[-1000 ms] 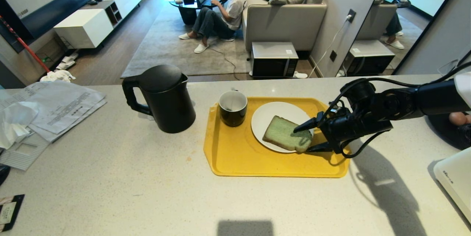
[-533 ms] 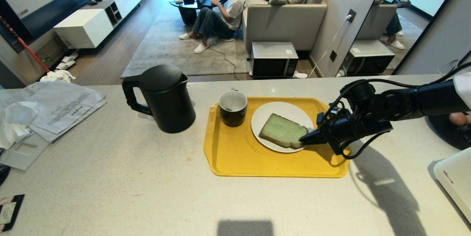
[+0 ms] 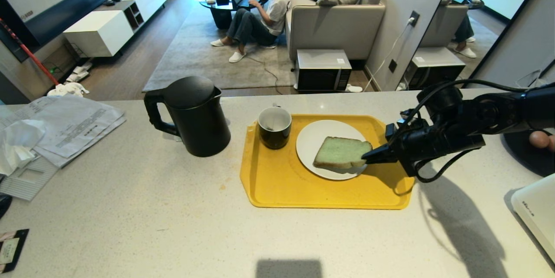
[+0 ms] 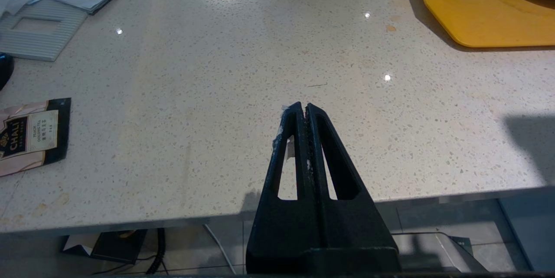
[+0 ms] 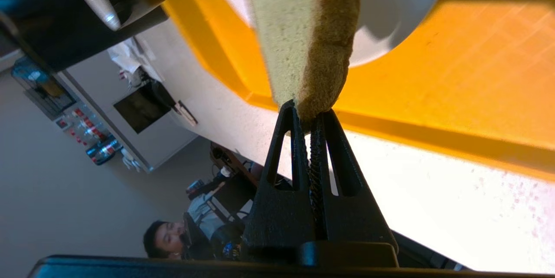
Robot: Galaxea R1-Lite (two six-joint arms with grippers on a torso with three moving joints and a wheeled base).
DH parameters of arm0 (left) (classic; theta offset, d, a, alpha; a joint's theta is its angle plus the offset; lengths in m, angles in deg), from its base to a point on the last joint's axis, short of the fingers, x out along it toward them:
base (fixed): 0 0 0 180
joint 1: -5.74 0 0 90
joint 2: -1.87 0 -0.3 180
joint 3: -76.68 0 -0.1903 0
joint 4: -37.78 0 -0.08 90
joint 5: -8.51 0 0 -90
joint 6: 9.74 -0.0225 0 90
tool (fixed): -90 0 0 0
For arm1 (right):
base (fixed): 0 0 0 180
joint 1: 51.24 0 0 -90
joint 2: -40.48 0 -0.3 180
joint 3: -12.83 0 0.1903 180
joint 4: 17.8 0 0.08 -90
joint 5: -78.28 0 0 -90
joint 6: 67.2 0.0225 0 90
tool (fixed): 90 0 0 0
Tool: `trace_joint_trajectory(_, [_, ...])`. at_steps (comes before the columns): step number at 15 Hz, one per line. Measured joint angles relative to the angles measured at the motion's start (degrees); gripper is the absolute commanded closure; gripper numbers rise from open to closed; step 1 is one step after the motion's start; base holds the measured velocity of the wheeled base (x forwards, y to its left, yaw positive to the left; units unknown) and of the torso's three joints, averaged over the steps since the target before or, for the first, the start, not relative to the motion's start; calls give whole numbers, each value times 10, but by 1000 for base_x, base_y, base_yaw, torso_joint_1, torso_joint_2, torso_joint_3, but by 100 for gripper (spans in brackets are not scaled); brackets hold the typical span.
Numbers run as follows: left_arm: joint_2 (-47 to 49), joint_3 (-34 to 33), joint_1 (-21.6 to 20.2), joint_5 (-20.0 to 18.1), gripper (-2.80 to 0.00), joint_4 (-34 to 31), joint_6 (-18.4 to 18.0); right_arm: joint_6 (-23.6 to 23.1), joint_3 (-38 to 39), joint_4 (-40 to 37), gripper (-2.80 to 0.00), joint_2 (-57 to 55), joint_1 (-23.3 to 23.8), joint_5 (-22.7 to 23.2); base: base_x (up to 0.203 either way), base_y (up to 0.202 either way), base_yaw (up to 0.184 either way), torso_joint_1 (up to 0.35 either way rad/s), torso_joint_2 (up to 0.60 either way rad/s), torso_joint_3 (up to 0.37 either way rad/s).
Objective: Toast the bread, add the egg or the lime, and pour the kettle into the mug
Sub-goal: Put the bread slices in the toaster
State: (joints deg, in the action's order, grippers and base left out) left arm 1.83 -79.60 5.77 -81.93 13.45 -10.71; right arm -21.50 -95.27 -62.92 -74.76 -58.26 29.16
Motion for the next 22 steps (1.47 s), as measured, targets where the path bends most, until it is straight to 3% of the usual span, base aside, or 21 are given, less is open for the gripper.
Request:
trace_joint_trajectory(4, [0,0,0,0,0,0,0,-45,21,-30,0,94,0,-6,0,0,0,0,0,0])
trace_joint_trajectory(6, [0,0,0,0,0,0,0,-94,22,-77,0,146,0,-24,0,0,0,0,0,0])
trace_joint_trajectory(10, [0,0,0,0,0,0,0,-244,7,-189,0,227,-1,-143,0,0,0,0,0,0])
trace_joint_trajectory(17, [0,0,0,0,0,0,0,-411,3,-235,0,324,-1,-270,0,0,0,0,0,0])
trace_joint_trajectory(19, [0,0,0,0,0,0,0,-441,3,-254,0,350,0,-295,0,0,0,0,0,0])
trace_joint_trajectory(22, [0,0,0,0,0,0,0,-449,4,-266,0,389,0,-314,0,0,0,0,0,0])
